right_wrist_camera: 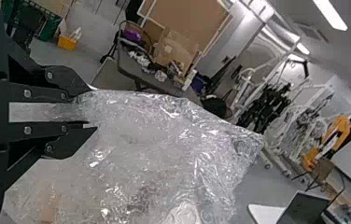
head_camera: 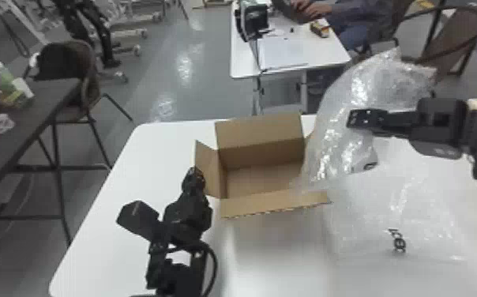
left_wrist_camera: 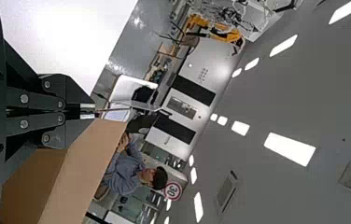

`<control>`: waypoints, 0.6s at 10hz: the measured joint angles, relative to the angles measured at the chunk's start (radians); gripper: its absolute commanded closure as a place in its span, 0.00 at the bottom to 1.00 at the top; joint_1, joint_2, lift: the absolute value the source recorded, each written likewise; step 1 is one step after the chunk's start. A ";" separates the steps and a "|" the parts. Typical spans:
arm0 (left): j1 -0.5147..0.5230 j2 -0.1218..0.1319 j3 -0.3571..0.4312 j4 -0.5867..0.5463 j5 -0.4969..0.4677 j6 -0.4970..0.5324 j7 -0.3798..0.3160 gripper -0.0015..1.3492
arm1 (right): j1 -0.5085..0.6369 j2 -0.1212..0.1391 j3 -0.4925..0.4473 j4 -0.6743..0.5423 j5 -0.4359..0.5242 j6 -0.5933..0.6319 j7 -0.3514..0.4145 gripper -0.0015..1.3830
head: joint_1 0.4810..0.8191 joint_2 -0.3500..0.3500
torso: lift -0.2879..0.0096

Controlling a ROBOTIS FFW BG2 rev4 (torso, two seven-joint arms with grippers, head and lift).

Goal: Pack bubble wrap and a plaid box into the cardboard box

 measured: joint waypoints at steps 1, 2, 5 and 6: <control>0.001 0.001 0.002 -0.001 0.000 -0.002 0.001 0.89 | -0.001 -0.004 0.023 -0.010 0.076 -0.050 0.078 0.75 | 0.57 0.81 | 0.60; 0.002 0.003 0.003 -0.001 0.001 -0.003 0.002 0.89 | 0.000 -0.010 0.053 -0.002 0.109 -0.083 0.107 0.75 | 0.56 0.82 | 0.60; 0.006 0.008 -0.005 -0.006 0.009 -0.012 0.002 0.89 | -0.011 -0.024 0.182 0.166 0.354 -0.180 0.488 0.75 | 0.61 0.87 | 0.60; 0.006 0.009 -0.008 -0.006 0.014 -0.014 0.002 0.89 | -0.029 -0.033 0.261 0.261 0.505 -0.276 0.663 0.75 | 0.63 0.89 | 0.60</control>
